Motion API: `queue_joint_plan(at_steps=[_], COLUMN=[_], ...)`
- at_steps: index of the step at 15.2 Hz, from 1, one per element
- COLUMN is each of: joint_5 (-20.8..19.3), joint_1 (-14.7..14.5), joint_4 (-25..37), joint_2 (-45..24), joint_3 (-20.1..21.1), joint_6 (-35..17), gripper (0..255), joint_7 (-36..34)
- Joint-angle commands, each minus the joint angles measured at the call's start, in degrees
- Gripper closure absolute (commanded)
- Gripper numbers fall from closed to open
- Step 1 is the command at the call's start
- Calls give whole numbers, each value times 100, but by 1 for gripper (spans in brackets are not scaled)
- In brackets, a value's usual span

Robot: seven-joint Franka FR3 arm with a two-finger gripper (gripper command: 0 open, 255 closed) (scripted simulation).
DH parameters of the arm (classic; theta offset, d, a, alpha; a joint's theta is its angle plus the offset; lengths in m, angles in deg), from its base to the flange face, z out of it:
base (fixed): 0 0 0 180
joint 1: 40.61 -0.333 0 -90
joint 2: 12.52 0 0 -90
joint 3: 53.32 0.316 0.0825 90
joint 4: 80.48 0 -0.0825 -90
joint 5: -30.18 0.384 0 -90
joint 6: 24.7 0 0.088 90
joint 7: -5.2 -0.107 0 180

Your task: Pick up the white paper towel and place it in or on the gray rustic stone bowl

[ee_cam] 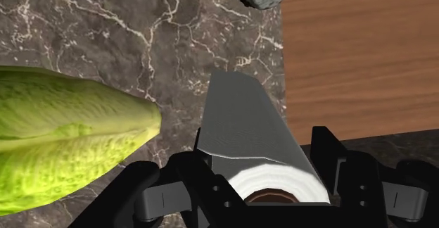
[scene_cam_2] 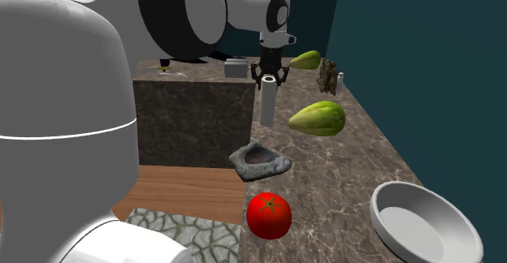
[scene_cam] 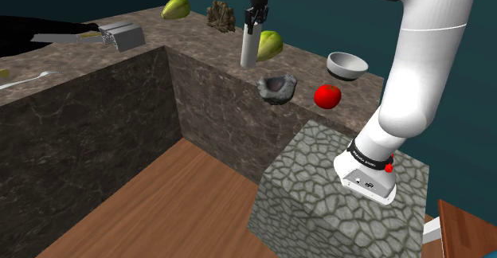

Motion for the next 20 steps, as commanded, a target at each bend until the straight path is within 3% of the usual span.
queue_joint_plan(at_steps=[1, 20], joint_5=[-4, 2], joint_1=[12, 104], joint_4=[153, 1820], joint_2=[3, -129], joint_3=[-6, -25], joint_6=[157, 1690], gripper=[255, 255], joint_7=[-1, -78])
